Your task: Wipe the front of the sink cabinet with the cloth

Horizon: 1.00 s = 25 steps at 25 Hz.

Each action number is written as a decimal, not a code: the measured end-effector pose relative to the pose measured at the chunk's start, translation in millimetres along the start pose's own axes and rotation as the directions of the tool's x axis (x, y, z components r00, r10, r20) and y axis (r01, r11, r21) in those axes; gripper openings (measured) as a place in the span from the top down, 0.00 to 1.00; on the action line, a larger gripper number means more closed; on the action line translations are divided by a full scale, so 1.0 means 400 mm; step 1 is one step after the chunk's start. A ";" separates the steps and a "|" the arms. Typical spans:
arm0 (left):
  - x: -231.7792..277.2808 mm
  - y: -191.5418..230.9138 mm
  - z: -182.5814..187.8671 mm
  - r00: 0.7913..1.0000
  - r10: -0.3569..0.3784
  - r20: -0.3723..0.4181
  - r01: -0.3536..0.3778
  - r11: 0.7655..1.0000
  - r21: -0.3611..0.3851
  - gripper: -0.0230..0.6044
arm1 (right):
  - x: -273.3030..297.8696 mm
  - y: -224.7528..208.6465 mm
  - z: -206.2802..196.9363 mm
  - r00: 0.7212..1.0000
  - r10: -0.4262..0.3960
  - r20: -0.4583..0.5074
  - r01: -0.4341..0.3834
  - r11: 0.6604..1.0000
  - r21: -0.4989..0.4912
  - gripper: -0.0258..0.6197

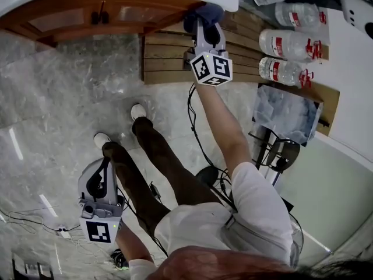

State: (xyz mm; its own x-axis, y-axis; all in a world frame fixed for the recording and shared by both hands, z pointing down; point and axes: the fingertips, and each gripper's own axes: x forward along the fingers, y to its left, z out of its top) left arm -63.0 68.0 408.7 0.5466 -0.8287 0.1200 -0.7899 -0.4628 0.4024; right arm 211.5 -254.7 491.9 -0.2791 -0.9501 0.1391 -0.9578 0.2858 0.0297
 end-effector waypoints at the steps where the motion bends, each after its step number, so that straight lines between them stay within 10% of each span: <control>1: 0.002 -0.002 0.001 1.000 0.001 0.001 -0.001 1.000 0.004 0.97 | 0.000 0.001 -0.001 1.000 -0.007 0.002 0.007 1.000 0.003 0.78; 5: -0.001 -0.022 0.010 1.000 0.003 0.010 -0.003 1.000 0.015 0.97 | -0.017 0.033 0.007 1.000 0.007 -0.001 -0.007 1.000 -0.006 0.79; 11: -0.030 -0.027 0.024 0.999 0.009 0.031 -0.009 1.000 0.019 0.97 | -0.016 0.341 -0.010 0.963 0.269 -0.021 -0.269 0.963 -0.025 0.79; 19: -0.107 0.068 -0.010 0.996 0.078 0.045 -0.077 0.997 -0.026 0.97 | 0.097 0.865 -0.081 0.810 0.585 -0.039 -0.585 0.811 0.029 0.79; 25: -0.178 0.150 -0.029 0.989 0.136 0.062 -0.132 0.989 -0.063 0.97 | 0.198 1.144 -0.122 0.731 0.677 -0.083 -0.681 0.731 -0.041 0.79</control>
State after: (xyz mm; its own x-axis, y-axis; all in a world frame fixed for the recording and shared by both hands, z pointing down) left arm -146.0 103.0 434.8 0.4160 -0.9018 0.1174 -0.8361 -0.3285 0.4393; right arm -245.8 -193.1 564.9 -0.8470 -0.4908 0.2040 -0.5069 0.8614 -0.0319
